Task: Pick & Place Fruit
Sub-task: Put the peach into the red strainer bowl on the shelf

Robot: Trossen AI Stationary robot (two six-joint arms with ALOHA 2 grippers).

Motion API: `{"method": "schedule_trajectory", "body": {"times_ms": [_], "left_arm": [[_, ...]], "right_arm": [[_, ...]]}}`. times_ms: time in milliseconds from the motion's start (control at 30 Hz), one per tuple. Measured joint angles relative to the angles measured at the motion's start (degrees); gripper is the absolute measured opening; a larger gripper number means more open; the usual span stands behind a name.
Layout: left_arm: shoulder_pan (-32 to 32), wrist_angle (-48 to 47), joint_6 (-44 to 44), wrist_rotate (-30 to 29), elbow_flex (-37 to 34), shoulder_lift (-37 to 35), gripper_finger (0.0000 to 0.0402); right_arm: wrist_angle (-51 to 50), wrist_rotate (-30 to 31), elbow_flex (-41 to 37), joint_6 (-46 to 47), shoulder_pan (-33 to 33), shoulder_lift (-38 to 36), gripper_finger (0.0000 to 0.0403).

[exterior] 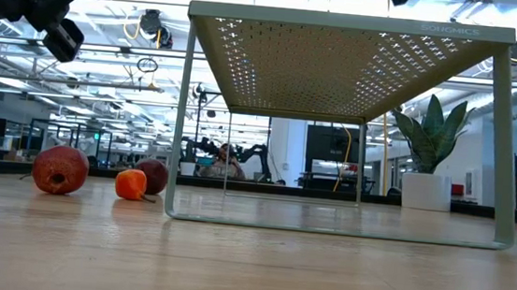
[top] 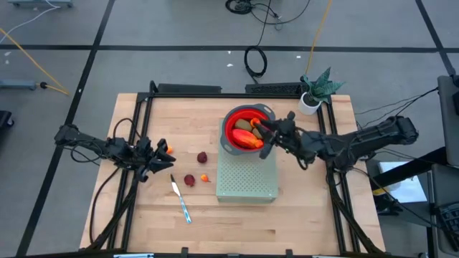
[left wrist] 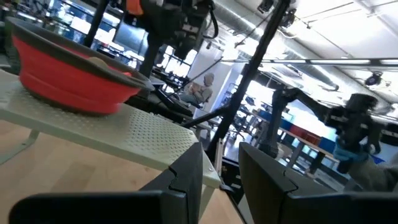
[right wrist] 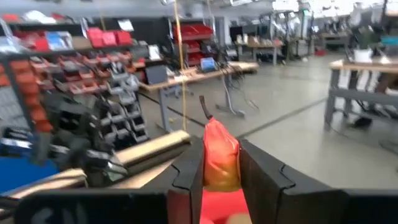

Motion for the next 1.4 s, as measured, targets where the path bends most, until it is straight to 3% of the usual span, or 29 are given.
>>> {"method": "schedule_trajectory", "body": {"times_ms": [267, 633, 867, 1033, 1400], "left_arm": [[0.0, -0.04, 0.02, -2.66, 0.0, 0.0, 0.0102], [0.0, -0.07, 0.02, -2.68, 0.0, -0.02, 0.0102], [0.0, -0.11, 1.36, -2.7, 0.0, -0.02, 0.0102], [0.0, -0.11, 1.31, -2.69, 0.0, 0.0, 0.0102], [0.0, -0.12, 1.33, -2.68, 0.0, 0.0, 0.0102]], "right_arm": [[-11.03, -7.16, -0.02, 6.76, -2.71, 1.05, 0.0079], [-21.96, -10.6, -0.02, 11.33, -2.83, 0.99, 0.0079], [-23.73, -11.07, -0.02, 13.74, -4.68, 0.97, 0.0082], [-23.81, -16.57, -0.02, 13.87, -6.22, 0.97, 0.0099], [-23.97, -16.6, -0.02, 13.64, -6.52, 0.97, 0.0133]]}}
